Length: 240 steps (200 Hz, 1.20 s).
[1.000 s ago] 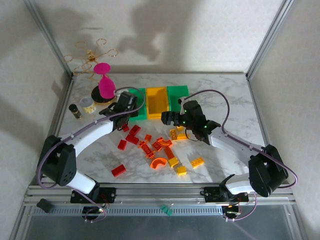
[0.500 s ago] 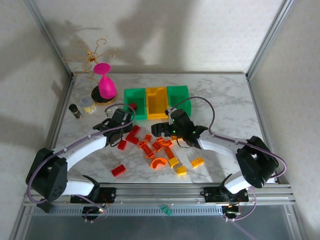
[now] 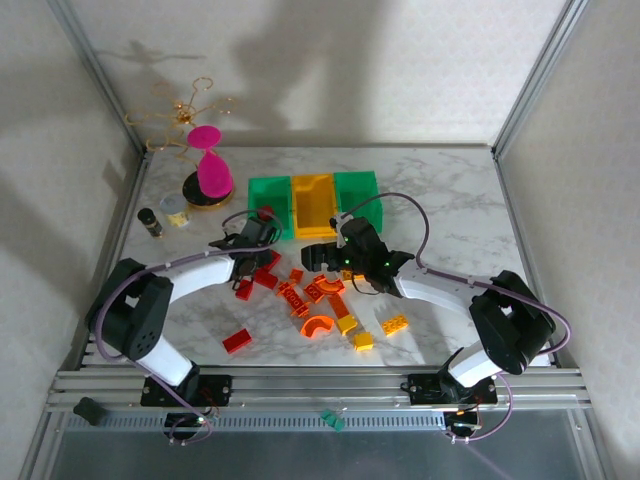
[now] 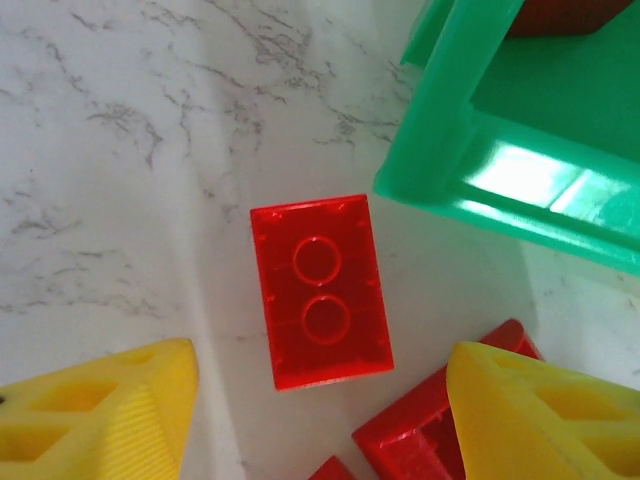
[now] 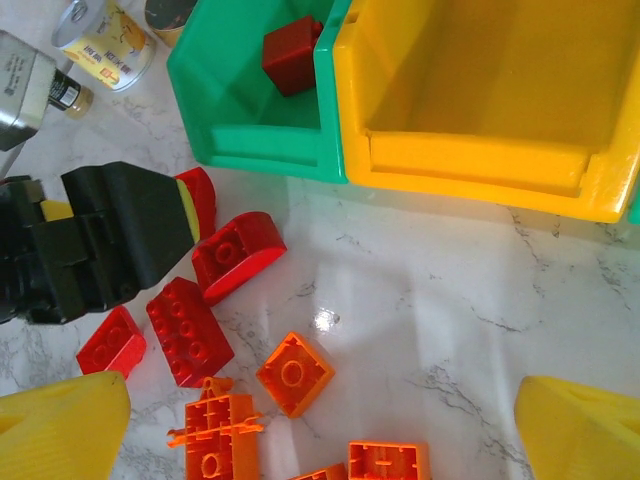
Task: Sort the legos into containers by color
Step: Pick up the lego from the middle-left of the table.
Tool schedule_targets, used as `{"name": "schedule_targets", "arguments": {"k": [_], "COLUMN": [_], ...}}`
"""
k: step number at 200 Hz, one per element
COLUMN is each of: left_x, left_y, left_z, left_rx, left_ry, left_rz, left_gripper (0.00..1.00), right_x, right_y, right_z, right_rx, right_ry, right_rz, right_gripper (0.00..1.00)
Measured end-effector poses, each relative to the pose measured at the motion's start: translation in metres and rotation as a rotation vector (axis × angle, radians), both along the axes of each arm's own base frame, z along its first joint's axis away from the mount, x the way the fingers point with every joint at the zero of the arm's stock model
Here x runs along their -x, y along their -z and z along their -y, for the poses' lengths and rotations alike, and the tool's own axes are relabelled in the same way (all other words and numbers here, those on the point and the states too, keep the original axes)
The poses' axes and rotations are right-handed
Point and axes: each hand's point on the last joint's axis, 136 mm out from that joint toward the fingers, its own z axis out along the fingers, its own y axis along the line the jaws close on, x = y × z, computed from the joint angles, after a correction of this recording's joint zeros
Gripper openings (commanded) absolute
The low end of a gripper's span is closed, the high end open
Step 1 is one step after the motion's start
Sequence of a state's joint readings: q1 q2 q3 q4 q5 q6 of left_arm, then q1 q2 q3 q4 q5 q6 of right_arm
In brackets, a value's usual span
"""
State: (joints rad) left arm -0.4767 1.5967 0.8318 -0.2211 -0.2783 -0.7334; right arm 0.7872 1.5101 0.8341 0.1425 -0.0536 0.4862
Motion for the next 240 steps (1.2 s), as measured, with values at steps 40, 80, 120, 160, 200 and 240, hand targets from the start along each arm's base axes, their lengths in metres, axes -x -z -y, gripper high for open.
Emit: {"name": "schedule_targets", "arguments": {"k": [40, 80, 120, 160, 200, 240], "left_x": [-0.008, -0.010, -0.013, -0.009, 0.000, 0.006], "left_y": [0.009, 0.020, 0.018, 0.015, -0.003, -0.032], "left_z": [-0.004, -0.009, -0.008, -0.011, -0.016, -0.020], "left_rx": [-0.012, -0.033, -0.031, -0.034, -0.030, -0.013], "left_ry": [-0.019, -0.019, -0.010, -0.002, 0.000, -0.004], "left_rz": [-0.006, -0.028, -0.017, -0.010, 0.018, 0.070], "left_gripper": [0.54, 0.45, 0.37, 0.34, 0.31, 0.29], "right_x": [-0.001, -0.001, -0.001, -0.002, -0.004, -0.004], "right_y": [-0.001, 0.003, 0.003, 0.002, -0.006, -0.015], "right_z": [-0.001, -0.001, -0.001, -0.001, -0.003, -0.003], "right_rx": [-0.001, 0.005, 0.003, 0.005, -0.006, -0.012], "right_ry": [0.000, 0.001, 0.003, 0.005, 0.007, 0.005], "right_rz": [0.001, -0.005, -0.007, -0.006, 0.008, 0.017], "right_gripper": [0.99, 0.99, 0.99, 0.99, 0.99, 0.99]}}
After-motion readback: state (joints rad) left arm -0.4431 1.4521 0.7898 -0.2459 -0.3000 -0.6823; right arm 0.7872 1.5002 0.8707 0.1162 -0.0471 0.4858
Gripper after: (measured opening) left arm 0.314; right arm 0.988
